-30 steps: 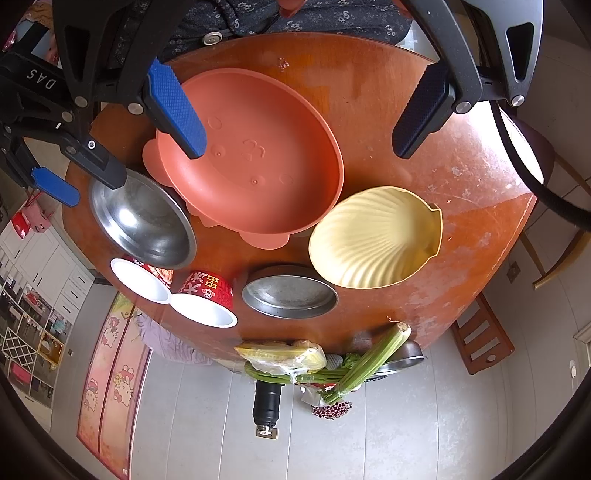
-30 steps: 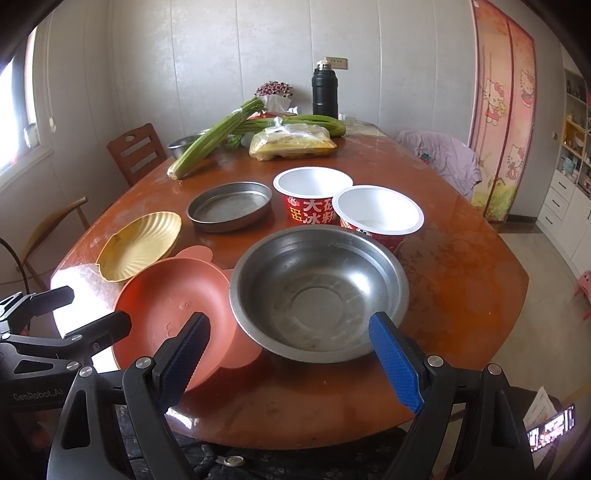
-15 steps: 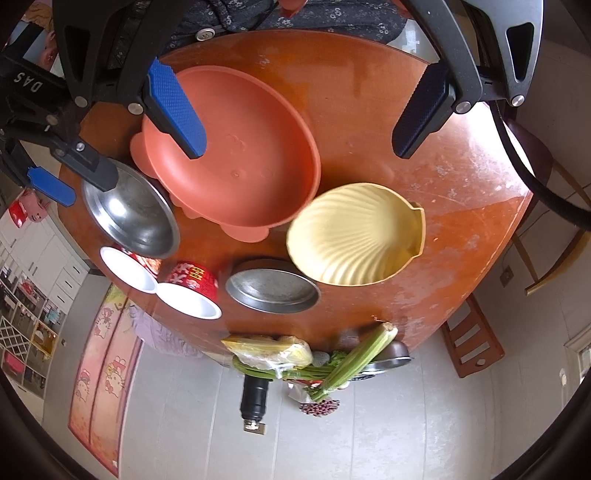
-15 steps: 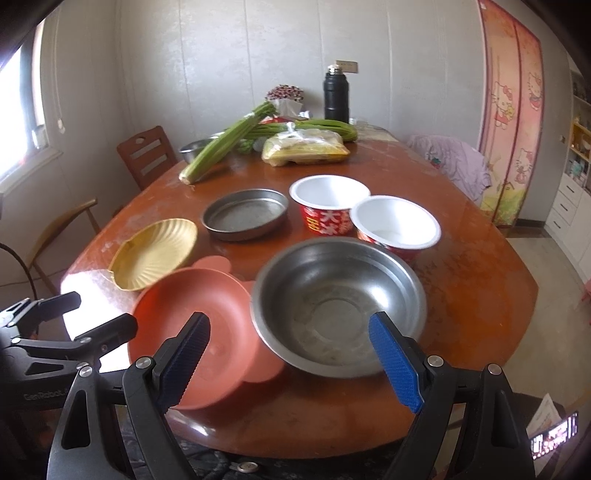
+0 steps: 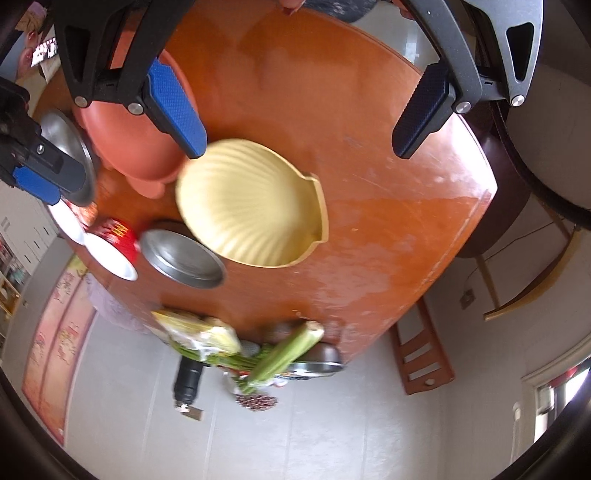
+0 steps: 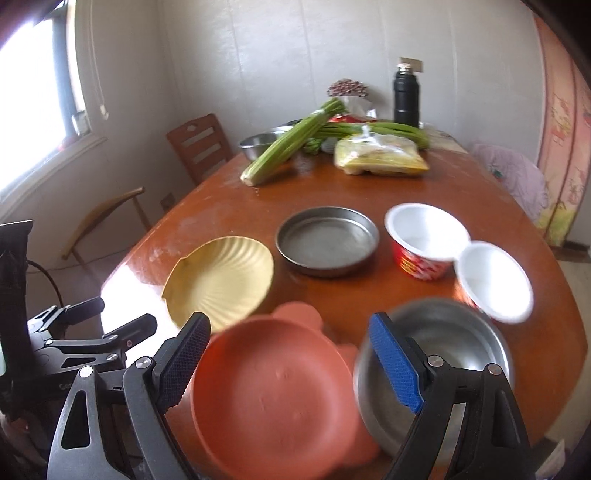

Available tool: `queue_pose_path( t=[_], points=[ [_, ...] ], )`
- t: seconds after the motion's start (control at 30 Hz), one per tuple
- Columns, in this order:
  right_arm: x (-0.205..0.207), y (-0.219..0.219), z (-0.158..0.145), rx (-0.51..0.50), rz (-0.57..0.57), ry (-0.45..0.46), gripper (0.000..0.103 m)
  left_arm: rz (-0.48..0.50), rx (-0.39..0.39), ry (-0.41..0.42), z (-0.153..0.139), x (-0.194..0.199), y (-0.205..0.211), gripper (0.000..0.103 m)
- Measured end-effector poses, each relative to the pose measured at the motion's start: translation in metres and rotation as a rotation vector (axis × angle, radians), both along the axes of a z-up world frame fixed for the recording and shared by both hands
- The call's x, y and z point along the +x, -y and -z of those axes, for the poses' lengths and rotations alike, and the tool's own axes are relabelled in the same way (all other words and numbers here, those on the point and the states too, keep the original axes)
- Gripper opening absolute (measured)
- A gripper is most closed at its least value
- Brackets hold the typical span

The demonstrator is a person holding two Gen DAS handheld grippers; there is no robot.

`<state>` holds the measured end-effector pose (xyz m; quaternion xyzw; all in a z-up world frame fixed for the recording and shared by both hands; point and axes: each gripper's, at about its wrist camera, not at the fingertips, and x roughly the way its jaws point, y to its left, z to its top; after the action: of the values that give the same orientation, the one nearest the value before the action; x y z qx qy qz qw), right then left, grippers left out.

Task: Organize plates and bowls
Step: 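Reach the left gripper to the yellow shell plate rim and grasp it, then lift the yellow shell plate with the left gripper, lower it, release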

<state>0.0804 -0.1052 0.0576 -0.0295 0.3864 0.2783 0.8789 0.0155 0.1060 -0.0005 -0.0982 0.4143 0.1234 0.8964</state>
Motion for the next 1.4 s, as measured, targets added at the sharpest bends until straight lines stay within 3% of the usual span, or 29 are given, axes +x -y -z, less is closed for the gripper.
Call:
queue_pose_path(
  t=[0.4,0.53,0.7,0.83,0.97,1.03,1.1,1.3,1.4],
  points=[
    [0.062,-0.065,0.035,-0.099,-0.046,-0.103,0.088,-0.026,-0.055,-0.092,0.037,0.045,-0.039,0.101],
    [0.069,-0.078,0.048,-0.145,-0.061,-0.123,0.071,-0.014,-0.073,-0.092,0.039,0.053,-0.043,0.101],
    [0.081,-0.085,0.062,-0.138,-0.073,-0.182,0.057,-0.003,-0.082,-0.098,0.039,0.062,-0.045,0.101],
    [0.084,-0.094,0.066,-0.157,-0.095,-0.183,0.053,0.014,-0.086,-0.099,0.039,0.068,-0.043,0.099],
    [0.084,-0.100,0.067,-0.167,-0.108,-0.178,0.044,0.030,-0.084,-0.109,0.041,0.074,-0.042,0.091],
    [0.083,-0.102,0.069,-0.168,-0.121,-0.181,0.039,0.040,-0.095,-0.115,0.043,0.077,-0.041,0.081],
    [0.082,-0.103,0.069,-0.169,-0.129,-0.179,0.039,0.057,-0.127,-0.126,0.046,0.080,-0.041,0.061],
    [0.079,-0.107,0.068,-0.173,-0.141,-0.169,0.039,0.074,-0.144,-0.122,0.047,0.084,-0.042,0.048],
    [0.076,-0.112,0.065,-0.181,-0.151,-0.164,0.039,0.075,-0.152,-0.128,0.047,0.087,-0.043,0.047]
  ],
)
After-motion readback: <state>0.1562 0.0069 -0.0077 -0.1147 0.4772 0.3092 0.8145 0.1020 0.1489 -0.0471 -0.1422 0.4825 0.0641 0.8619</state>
